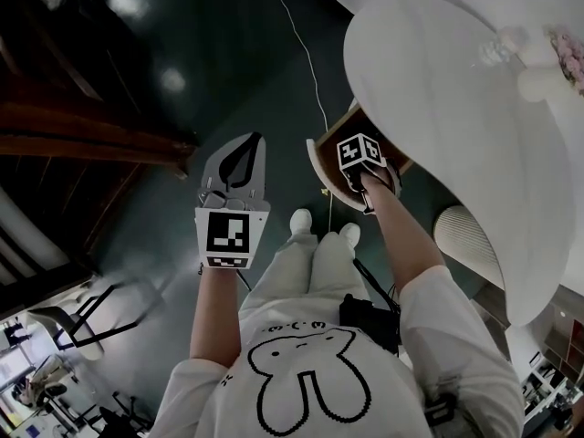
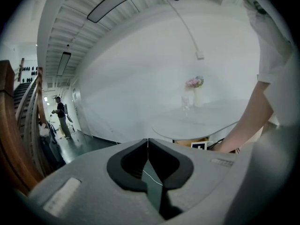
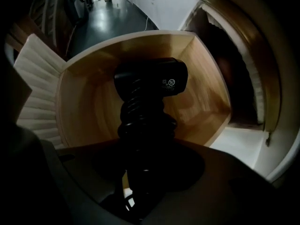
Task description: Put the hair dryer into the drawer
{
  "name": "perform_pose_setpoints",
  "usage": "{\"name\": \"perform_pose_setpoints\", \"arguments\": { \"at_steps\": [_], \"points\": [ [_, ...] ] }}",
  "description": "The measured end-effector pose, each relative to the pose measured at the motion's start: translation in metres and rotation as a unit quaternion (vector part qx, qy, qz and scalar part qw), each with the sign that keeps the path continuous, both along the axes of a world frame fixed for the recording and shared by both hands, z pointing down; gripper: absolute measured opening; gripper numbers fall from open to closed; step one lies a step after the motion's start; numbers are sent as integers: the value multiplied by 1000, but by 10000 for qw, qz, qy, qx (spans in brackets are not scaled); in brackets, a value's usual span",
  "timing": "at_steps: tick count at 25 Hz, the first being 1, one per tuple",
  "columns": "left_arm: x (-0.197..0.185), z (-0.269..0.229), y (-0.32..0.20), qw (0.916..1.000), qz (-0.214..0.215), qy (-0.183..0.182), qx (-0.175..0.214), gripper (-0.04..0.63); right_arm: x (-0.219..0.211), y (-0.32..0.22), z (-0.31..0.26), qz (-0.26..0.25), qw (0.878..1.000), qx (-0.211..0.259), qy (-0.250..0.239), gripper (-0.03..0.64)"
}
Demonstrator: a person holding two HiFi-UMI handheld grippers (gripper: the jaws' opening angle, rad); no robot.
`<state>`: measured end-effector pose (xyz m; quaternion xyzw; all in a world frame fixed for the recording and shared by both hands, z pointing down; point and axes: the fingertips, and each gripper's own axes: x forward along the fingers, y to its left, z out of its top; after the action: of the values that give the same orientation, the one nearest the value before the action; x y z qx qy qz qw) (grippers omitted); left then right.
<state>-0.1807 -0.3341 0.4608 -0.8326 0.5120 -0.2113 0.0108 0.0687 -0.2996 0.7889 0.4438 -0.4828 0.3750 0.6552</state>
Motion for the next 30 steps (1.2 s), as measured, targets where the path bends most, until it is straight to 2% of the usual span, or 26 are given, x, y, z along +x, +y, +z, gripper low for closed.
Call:
{"name": "perform_pose_setpoints", "arguments": {
  "at_steps": [5, 10, 13, 16, 22, 30],
  "points": [
    [-4, 5, -3, 9998, 130, -119, -5, 18, 4, -12, 5, 434, 9989, 175, 88, 186],
    [-8, 5, -9, 9997, 176, -137, 31, 18, 16, -19, 8, 277, 9974, 436, 511, 192],
    [-9, 5, -14, 9998, 192, -92, 48, 18, 23, -24, 4, 71, 9948, 528, 871, 230],
    [-7, 4, -16, 9997, 217, -38, 57, 18, 26, -24, 2, -25, 9934, 542, 1010, 247],
    [-3, 0, -20, 9996, 191, 185, 55, 18, 20, -20, -13, -98, 9953, 577, 776, 268],
    [21, -20, -24, 9982, 233, 545, 126, 18, 6, -4, -45, -322, 9981, 498, 167, 268]
  ]
}}
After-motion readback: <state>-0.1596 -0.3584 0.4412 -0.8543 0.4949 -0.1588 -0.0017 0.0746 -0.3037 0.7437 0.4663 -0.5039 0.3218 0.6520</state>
